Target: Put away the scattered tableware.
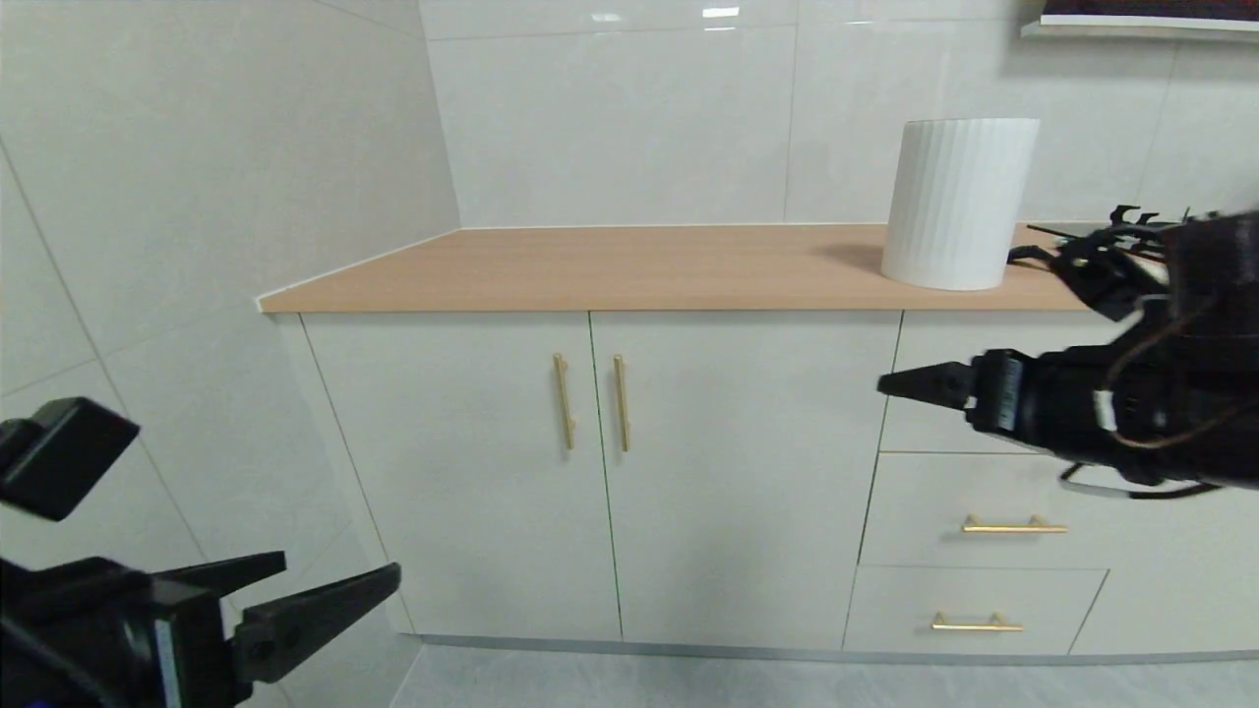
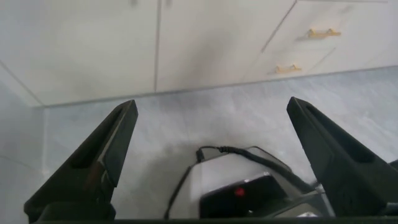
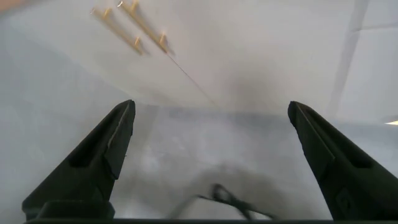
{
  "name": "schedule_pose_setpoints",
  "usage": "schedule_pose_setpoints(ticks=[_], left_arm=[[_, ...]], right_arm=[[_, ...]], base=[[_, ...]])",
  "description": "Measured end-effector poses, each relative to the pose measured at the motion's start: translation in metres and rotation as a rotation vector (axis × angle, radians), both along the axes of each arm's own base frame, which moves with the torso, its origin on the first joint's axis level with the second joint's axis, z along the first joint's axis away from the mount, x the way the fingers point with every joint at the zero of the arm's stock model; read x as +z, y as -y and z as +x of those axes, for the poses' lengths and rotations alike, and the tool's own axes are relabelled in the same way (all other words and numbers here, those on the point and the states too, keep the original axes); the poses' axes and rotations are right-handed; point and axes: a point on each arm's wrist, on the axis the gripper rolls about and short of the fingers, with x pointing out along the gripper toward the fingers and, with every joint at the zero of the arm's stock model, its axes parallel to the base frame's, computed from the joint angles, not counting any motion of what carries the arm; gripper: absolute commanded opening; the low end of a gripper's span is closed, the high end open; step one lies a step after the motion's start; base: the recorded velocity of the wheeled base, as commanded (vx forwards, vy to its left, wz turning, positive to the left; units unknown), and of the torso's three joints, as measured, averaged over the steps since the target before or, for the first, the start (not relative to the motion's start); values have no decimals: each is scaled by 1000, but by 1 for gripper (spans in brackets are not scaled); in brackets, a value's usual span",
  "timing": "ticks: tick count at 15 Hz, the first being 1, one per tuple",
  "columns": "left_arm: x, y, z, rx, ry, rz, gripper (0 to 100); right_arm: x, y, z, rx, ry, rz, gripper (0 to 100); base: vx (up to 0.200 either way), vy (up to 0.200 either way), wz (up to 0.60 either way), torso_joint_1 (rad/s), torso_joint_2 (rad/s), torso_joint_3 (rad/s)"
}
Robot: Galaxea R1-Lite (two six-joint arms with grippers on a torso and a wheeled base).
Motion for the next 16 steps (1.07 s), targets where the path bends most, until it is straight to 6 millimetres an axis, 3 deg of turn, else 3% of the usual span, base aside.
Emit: schedule_pose_setpoints(ticks=[2, 6, 10, 13, 16], left_arm=[[-5, -15, -23, 21, 65, -2, 100], [-20, -45, -77, 61, 281, 42, 100], [-41, -60, -122, 147, 477, 165, 100], [-52, -62, -137, 230, 558, 211, 100], [-66, -61, -139, 359, 562, 257, 100]], right_arm=[[1, 30, -50, -23, 98, -77, 100], [-16, 82, -145, -131, 328, -225, 100], [-47, 111, -222, -340, 514, -409, 100], [-73, 114, -251, -572, 528, -542, 100], [-99, 111, -258, -634, 537, -616, 100]], base=[[0, 0, 0, 0, 0, 0], [0, 0, 0, 0, 0, 0], [0, 0, 0, 0, 0, 0], [0, 0, 0, 0, 0, 0], [0, 0, 0, 0, 0, 0]])
